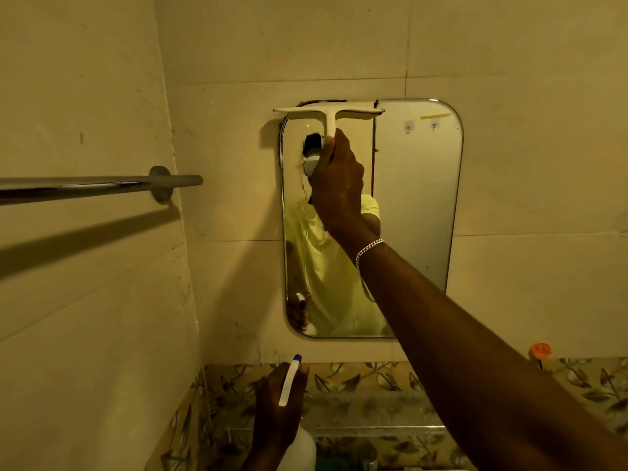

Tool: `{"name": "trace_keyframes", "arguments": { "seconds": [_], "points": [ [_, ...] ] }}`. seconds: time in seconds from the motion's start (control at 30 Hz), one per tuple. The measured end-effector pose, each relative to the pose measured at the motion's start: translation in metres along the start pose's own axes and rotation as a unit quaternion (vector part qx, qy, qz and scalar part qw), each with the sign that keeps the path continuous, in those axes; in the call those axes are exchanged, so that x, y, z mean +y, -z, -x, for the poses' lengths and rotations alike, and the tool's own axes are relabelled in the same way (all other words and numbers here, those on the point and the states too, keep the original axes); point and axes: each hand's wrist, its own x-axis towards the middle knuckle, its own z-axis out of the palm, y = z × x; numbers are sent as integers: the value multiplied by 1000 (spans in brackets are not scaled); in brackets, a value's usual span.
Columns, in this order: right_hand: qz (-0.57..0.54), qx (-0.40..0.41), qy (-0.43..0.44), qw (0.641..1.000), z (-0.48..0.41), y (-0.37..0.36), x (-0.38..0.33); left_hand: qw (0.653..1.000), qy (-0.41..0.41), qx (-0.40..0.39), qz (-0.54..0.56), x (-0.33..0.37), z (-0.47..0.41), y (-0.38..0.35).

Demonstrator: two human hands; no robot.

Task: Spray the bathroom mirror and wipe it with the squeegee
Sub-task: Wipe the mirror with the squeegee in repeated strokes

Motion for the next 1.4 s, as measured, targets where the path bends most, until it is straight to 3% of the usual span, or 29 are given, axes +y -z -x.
{"name": "trace_keyframes", "arguments": {
  "seconds": [0.17, 0.33, 0.53, 0.67, 0.87, 1.03, 1.2, 1.4],
  "points": [
    [-14, -33, 21, 999, 45, -14, 23, 1000, 5, 13, 8, 1, -2, 3],
    [-57, -69, -20, 996, 152, 2, 83, 1000, 2, 13, -11, 5, 0, 3],
    [61, -140, -86, 984, 291, 26, 165, 1000, 11, 0, -13, 0, 5, 8],
    [123, -194, -135, 964, 326, 52, 192, 999, 7, -4, -32, -1, 7, 13],
    [209, -285, -59, 934, 308, 111, 225, 999, 7, -12, -43, 2, 15, 18],
    [244, -256, -64, 933, 290, 171, 263, 999, 9, -21, -40, 3, 22, 15],
    [231, -151, -222, 935, 307, 196, 273, 999, 15, -27, -35, 9, 26, 1],
    [145, -82, -232, 958, 309, 198, 237, 999, 7, -45, -13, 31, 28, -17]
  ]
}}
